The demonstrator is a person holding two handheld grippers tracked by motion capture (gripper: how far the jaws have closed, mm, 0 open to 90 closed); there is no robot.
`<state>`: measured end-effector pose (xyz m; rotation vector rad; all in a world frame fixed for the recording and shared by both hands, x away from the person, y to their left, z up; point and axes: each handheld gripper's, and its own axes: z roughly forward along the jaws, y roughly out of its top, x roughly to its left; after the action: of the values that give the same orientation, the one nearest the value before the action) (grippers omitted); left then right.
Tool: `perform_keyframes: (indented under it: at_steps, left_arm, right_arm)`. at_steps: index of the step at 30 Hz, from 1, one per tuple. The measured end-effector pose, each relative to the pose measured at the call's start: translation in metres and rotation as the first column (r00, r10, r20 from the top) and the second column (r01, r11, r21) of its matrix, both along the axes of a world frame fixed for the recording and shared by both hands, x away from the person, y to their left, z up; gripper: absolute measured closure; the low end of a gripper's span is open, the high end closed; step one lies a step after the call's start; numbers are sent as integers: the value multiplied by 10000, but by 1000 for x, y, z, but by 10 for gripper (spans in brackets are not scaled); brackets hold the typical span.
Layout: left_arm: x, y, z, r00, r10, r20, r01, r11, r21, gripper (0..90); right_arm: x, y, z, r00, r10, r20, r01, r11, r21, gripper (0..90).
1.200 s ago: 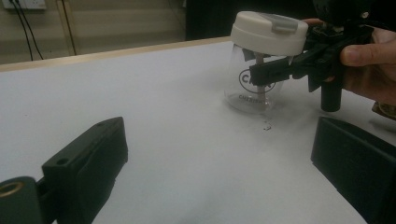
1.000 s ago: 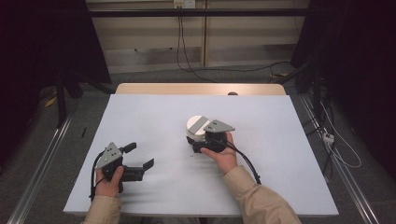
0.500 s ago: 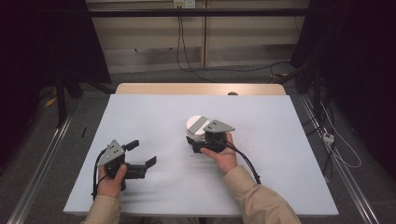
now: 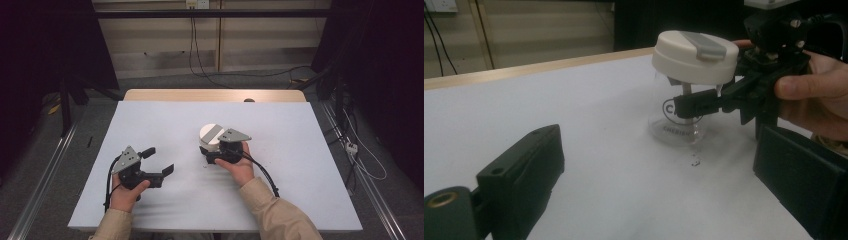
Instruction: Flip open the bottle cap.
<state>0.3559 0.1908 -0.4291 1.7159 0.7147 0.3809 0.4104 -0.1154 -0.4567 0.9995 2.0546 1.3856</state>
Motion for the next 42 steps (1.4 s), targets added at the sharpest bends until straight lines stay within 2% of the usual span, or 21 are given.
perform_keyframes:
  at_steps: [4, 11, 15, 17, 24, 35, 42]
  left_arm:
    - [2, -8, 2, 10000, 6, -59, -6, 10000, 71, 71]
    - [2, -19, 6, 10000, -40, -61, 40, 10000, 2, 233]
    - [7, -26, 9, 9990, -250, -376, 243, 9995, -183, 330]
    - [9, -30, 9, 9987, -255, -434, 250, 9996, -117, 359]
    - [15, -38, 11, 9946, -695, -774, 666, 9970, -394, 512]
    - [22, -47, 15, 9921, -786, -977, 765, 9968, -251, 637]
    - [25, -55, 17, 9873, -1090, -1156, 1073, 9940, -204, 727]
  right_arm:
    - [0, 0, 0, 10000, 5, -20, -5, 10000, -4, 182]
    - [0, 0, 0, 10000, 19, -29, -19, 10000, -19, 183]
    - [0, 0, 0, 10000, 20, -35, -20, 10000, -34, 183]
    - [0, 0, 0, 10000, 19, -30, -19, 10000, -48, 183]
    - [0, 0, -1, 10000, 25, -33, -25, 10000, -38, 183]
    - [0, 0, -1, 10000, 25, -26, -25, 9999, -103, 183]
    - [0, 1, -2, 10000, 33, -60, -34, 9999, -135, 182]
